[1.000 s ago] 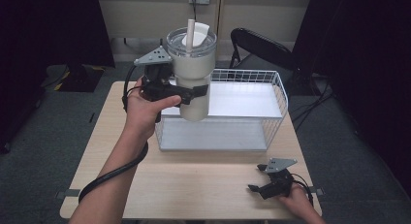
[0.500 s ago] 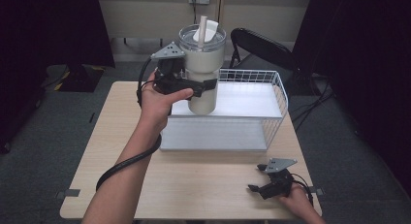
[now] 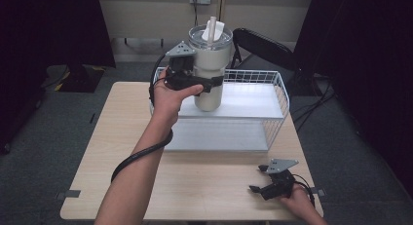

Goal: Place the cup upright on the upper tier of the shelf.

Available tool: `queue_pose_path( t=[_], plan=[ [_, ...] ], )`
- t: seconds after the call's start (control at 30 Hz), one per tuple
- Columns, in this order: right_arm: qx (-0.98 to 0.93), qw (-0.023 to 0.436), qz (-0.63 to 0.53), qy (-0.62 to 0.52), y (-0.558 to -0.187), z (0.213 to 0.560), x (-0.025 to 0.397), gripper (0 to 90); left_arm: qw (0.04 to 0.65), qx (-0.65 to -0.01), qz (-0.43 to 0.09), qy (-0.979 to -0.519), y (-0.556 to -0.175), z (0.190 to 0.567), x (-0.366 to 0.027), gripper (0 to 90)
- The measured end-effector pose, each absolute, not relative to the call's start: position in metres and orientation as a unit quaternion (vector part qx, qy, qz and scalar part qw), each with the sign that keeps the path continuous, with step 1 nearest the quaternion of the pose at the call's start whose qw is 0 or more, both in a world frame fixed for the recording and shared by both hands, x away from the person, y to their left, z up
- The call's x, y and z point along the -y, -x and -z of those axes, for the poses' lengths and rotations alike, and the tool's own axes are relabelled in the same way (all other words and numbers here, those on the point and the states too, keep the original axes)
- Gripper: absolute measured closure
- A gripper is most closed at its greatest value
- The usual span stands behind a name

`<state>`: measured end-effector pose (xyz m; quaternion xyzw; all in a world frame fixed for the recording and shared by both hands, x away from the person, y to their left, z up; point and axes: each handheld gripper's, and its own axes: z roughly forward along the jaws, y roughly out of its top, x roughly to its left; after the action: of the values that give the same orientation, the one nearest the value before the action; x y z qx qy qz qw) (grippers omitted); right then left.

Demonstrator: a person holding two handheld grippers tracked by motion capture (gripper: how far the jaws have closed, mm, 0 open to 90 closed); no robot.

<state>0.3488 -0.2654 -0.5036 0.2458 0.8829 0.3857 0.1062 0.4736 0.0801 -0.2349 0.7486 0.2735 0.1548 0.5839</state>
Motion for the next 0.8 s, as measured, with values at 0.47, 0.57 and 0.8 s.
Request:
queue_pose_path(
  t=[0.47,0.57,0.8],
  plan=[
    [-0.883,0.106,-0.386,-0.246,-0.349,0.504,0.265,12.9,0.573,-0.288,-0.168,-0.749,-0.490,0.247,-0.065,9.5],
    [-0.883,0.106,-0.386,-0.246,-0.349,0.504,0.265,12.9,0.571,-0.293,-0.175,-0.746,-0.493,0.248,-0.063,9.5],
    [-0.883,0.106,-0.386,-0.246,-0.349,0.504,0.265,12.9,0.564,-0.295,-0.186,-0.749,-0.497,0.254,-0.060,9.5]
  ],
)
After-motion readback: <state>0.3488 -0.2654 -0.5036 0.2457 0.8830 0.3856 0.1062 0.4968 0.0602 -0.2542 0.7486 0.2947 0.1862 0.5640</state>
